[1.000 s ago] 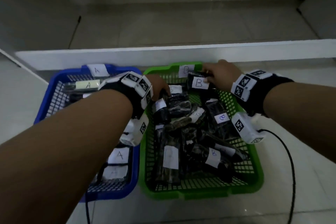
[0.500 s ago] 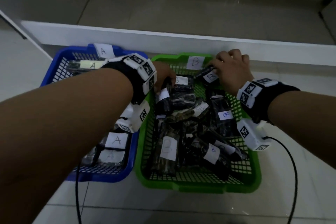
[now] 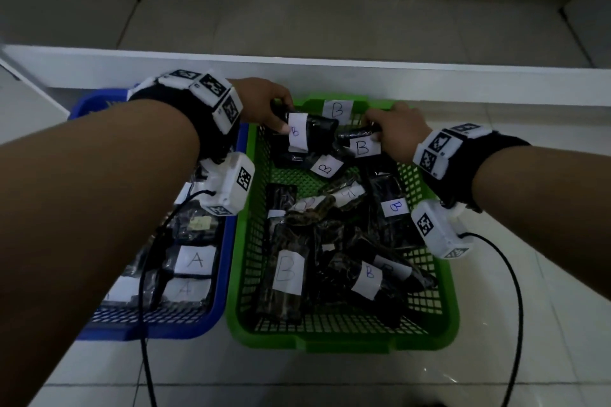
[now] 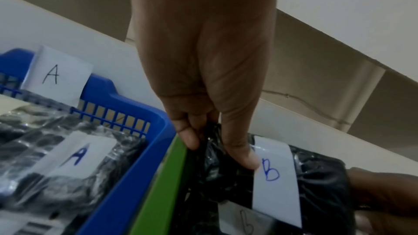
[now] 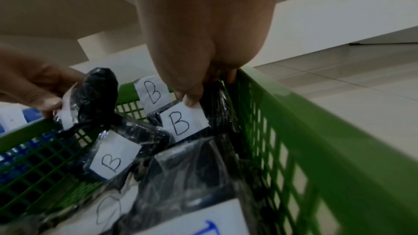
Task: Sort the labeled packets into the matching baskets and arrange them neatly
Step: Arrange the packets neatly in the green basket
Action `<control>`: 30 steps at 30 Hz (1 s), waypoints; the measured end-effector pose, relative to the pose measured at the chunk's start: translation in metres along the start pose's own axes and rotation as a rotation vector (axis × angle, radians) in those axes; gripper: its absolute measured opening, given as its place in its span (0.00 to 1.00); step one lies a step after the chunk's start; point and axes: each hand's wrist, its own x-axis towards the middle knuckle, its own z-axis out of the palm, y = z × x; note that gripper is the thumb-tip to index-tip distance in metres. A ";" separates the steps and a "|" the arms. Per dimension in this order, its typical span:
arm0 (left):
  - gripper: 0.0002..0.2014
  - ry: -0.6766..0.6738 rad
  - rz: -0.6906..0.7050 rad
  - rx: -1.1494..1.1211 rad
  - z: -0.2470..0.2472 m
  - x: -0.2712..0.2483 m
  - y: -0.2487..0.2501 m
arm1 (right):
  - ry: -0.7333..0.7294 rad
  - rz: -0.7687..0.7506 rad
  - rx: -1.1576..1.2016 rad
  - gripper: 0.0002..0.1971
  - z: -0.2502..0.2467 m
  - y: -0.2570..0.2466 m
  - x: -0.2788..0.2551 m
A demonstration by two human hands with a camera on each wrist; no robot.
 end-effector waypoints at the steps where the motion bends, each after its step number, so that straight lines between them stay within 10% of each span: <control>1: 0.22 0.007 -0.005 -0.013 0.001 0.000 0.000 | -0.016 0.015 -0.004 0.16 0.001 0.000 0.003; 30: 0.22 0.081 -0.040 -0.024 0.006 0.001 -0.003 | -0.024 0.038 -0.044 0.13 0.009 -0.016 -0.007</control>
